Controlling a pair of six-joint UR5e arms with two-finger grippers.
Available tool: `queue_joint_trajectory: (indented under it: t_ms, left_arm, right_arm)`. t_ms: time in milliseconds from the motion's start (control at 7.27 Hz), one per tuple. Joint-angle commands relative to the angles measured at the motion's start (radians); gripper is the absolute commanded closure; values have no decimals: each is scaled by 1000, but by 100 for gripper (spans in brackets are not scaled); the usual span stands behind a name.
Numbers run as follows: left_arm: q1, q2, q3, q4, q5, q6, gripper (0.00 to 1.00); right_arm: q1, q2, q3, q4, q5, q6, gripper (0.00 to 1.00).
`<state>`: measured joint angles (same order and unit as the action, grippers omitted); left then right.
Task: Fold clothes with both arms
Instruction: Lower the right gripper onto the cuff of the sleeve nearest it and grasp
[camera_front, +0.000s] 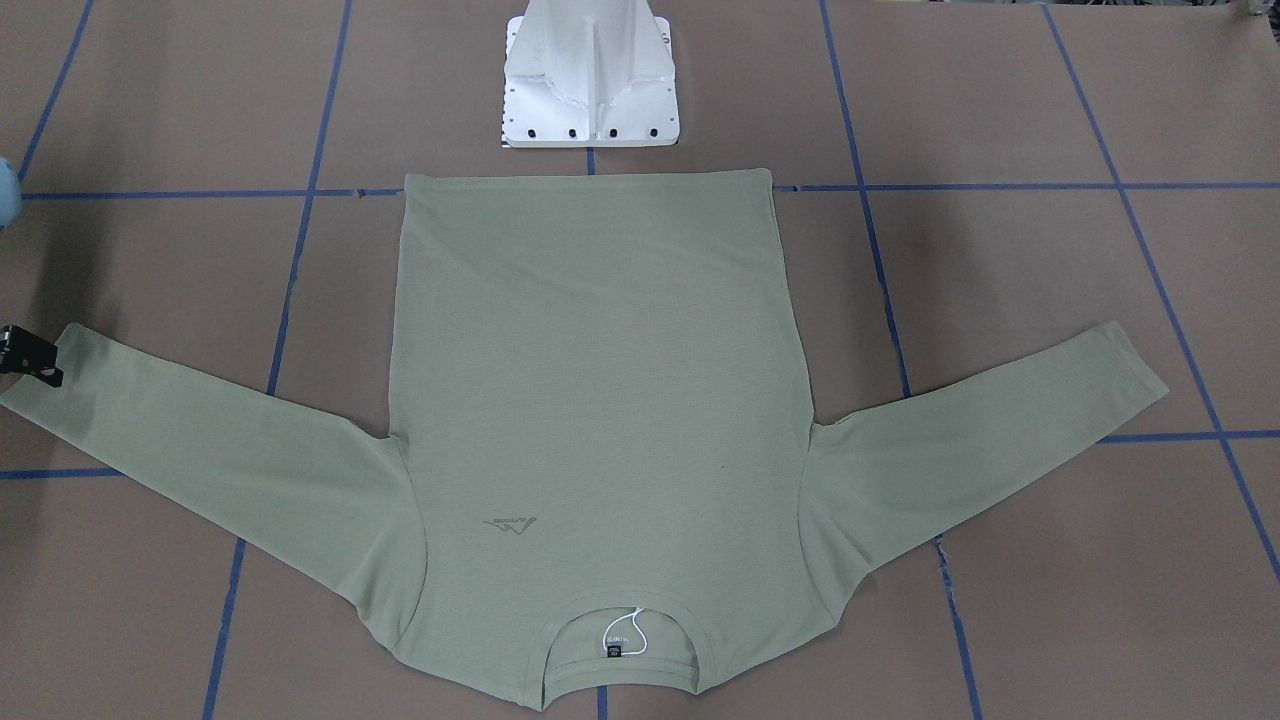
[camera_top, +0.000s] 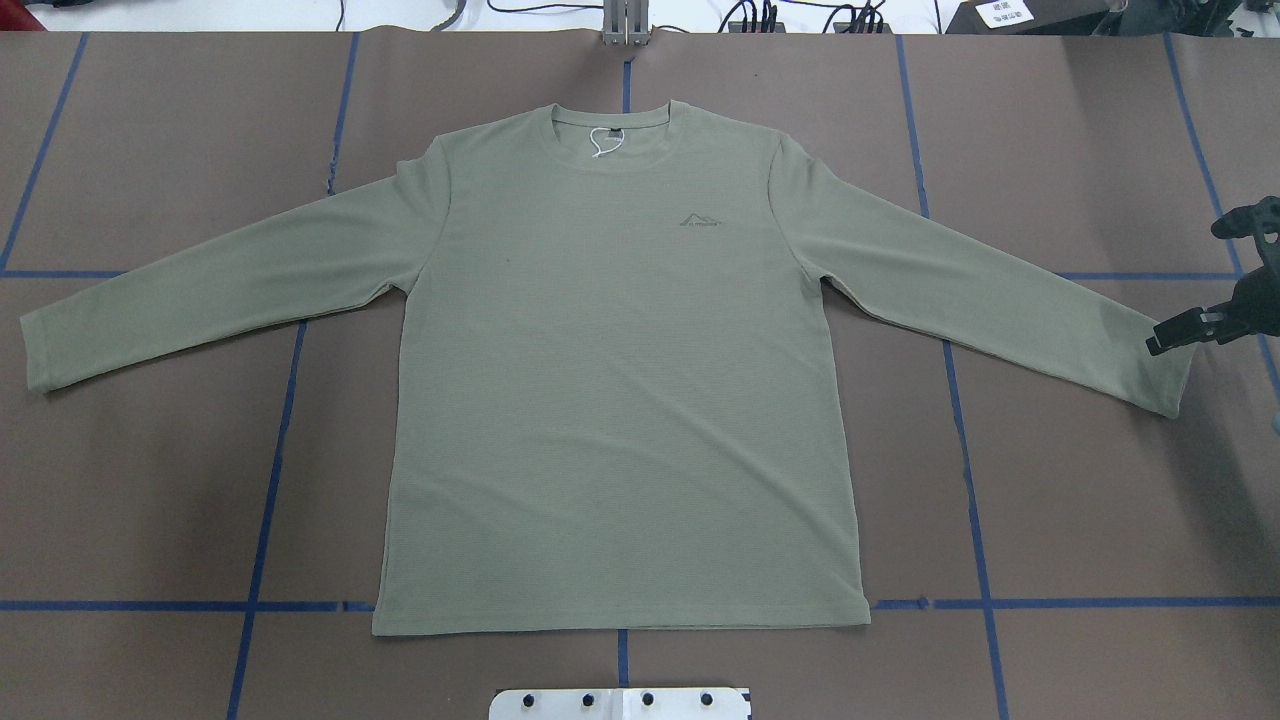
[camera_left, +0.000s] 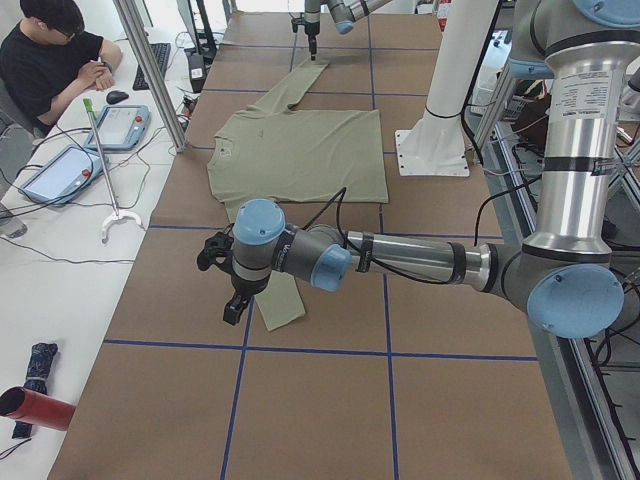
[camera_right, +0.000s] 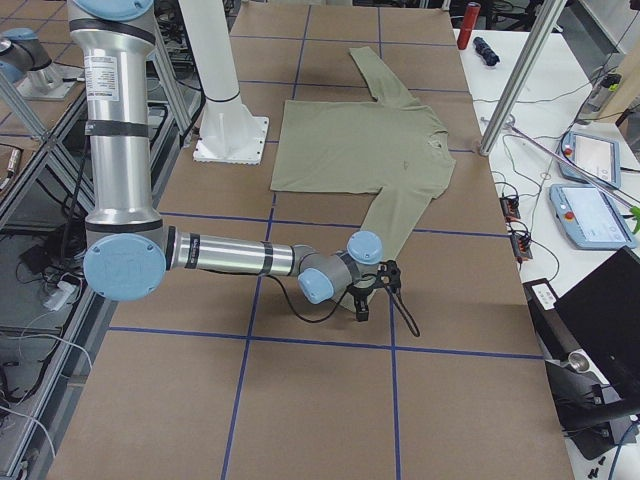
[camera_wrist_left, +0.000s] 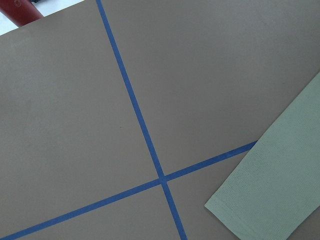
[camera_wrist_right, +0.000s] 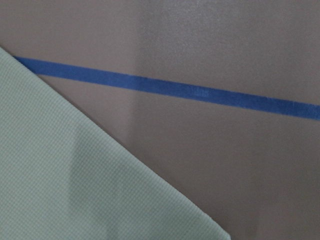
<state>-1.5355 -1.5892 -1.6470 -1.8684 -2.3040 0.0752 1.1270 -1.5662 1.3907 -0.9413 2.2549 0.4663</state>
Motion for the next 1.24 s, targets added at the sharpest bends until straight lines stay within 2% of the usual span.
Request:
queue_joint_trajectory:
  t_ms: [0,275,413,688,1100]
  left_arm:
    - [0,0,-2,2,0,-2,0]
    - [0,0,-2,2,0,-2,0]
    - [0,0,-4,2,0,-2,0]
    - [0,0,-4,2,0,-2,0]
    - [0,0,-4,2,0,-2,0]
  right_arm:
    - [-3,0,-15,-1,0,0,0]
    - [-6,0,-29,1,0,-6,0]
    - [-6,0,-27,1,0,-2,8]
    - [-6,0,-18,1,15,0,52]
    - [-4,0,-13,3,29,-2,88]
